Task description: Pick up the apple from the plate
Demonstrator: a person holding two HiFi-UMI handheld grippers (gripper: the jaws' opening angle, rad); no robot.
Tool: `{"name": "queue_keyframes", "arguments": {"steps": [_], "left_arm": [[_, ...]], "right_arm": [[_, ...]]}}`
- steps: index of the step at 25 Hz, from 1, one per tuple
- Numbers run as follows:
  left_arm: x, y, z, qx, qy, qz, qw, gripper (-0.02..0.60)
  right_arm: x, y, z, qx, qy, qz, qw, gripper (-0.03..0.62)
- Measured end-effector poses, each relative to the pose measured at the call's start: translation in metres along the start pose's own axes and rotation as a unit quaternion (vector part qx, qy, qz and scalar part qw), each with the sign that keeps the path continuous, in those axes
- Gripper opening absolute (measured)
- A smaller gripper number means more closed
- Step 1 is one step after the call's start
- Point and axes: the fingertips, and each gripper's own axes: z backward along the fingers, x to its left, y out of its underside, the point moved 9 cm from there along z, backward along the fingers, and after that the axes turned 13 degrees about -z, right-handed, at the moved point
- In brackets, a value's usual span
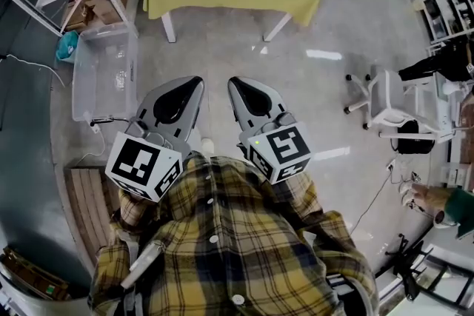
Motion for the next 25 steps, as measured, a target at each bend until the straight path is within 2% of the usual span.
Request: {"name": "queue_keyframes", "arguments": {"steps": [6,19,25], "left_arm": [[0.030,0.005,-0.021,-0.001,0.005,0.003,1.0000,-0.002],[0.153,-0.002,-0.092,-0.001,0.038,0.002,0.9993,-0.002],[0.202,0.000,-0.108,0.009,0.053,-0.001,0.9986,-0.002]], "right_arm": [[-0.013,-0.011,-0.031,-0.001,0.005,0.001,1.000,-0.003],[-0.043,-0.058,-0.148,0.003,0.027,0.004,1.000,-0.003],[-0.052,-0.068,-0.191,0.010,0.055,-0.013,0.998,-0.003]]}}
